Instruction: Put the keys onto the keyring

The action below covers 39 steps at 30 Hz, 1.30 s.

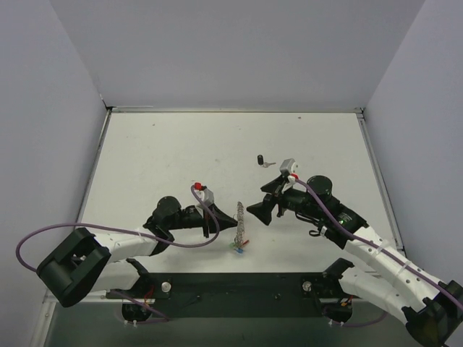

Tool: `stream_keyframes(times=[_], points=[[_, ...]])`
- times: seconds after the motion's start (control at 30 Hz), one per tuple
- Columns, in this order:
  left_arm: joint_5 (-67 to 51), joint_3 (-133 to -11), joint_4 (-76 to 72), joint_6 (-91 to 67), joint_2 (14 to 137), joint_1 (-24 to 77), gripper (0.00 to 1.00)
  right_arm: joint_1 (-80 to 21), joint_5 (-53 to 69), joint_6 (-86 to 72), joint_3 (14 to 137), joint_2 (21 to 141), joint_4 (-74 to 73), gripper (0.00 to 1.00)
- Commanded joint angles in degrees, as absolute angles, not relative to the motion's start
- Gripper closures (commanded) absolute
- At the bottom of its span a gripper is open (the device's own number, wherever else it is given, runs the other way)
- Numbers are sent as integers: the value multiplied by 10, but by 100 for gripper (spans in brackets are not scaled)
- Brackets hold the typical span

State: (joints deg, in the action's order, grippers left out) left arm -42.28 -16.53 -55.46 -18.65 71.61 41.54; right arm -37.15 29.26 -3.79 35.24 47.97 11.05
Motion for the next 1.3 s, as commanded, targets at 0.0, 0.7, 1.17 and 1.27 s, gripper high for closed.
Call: stream_keyframes(times=[0.0, 0.7, 1.17, 1.27], points=[[-391, -133, -641, -105, 669, 432, 100, -364, 285, -51, 352, 477, 150, 12], [-302, -72, -570, 104, 576, 487, 100, -319, 514, -195, 377, 628, 229, 33], [-299, -76, -569, 112, 581, 490, 100, -317, 531, -329, 315, 669, 381, 39], [-297, -76, -568, 111, 578, 490, 100, -317, 533, -340, 304, 669, 389, 40]])
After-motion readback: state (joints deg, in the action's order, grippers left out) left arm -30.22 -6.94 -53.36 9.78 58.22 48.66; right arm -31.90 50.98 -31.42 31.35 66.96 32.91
